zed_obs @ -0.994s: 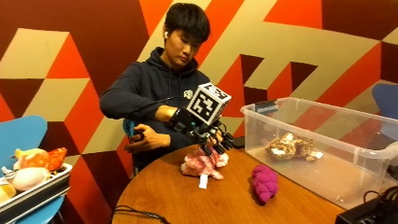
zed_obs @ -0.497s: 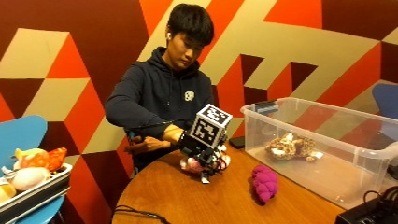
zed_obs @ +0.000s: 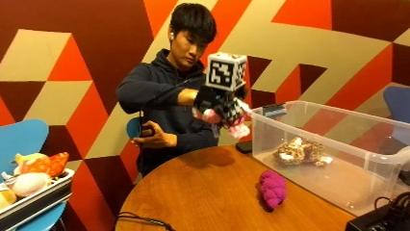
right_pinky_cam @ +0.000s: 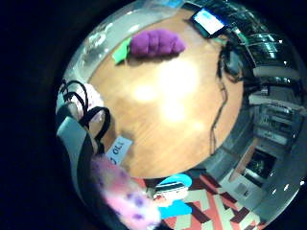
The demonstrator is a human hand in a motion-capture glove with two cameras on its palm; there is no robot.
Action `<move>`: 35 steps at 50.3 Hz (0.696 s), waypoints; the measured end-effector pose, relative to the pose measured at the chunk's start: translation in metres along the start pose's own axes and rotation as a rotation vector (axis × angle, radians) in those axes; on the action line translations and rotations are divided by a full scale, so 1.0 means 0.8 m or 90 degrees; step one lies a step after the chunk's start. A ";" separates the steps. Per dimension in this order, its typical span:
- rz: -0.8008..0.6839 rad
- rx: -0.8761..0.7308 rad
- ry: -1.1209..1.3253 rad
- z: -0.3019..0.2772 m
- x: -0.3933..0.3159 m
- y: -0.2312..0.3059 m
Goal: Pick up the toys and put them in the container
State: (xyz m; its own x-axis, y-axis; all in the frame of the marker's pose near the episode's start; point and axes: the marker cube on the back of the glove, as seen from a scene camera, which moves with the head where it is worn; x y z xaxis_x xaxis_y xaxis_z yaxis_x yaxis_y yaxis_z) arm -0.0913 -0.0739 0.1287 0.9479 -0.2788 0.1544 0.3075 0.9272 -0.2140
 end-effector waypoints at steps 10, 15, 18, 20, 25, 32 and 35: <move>-0.036 0.132 0.038 -0.123 -0.051 -0.003; -0.035 0.192 0.021 -0.169 -0.083 -0.019; -0.056 0.218 0.013 -0.184 -0.103 -0.032; -0.063 0.234 0.006 -0.190 -0.114 -0.046; -0.046 0.272 -0.019 -0.197 -0.137 -0.088; -0.066 0.293 -0.046 -0.186 -0.171 -0.139; -0.084 0.268 0.007 -0.169 -0.167 -0.160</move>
State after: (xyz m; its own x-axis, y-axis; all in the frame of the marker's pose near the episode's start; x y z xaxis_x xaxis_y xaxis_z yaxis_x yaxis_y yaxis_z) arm -0.2461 -0.1888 0.0048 0.9040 -0.4027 0.1433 0.3679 0.9037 0.2189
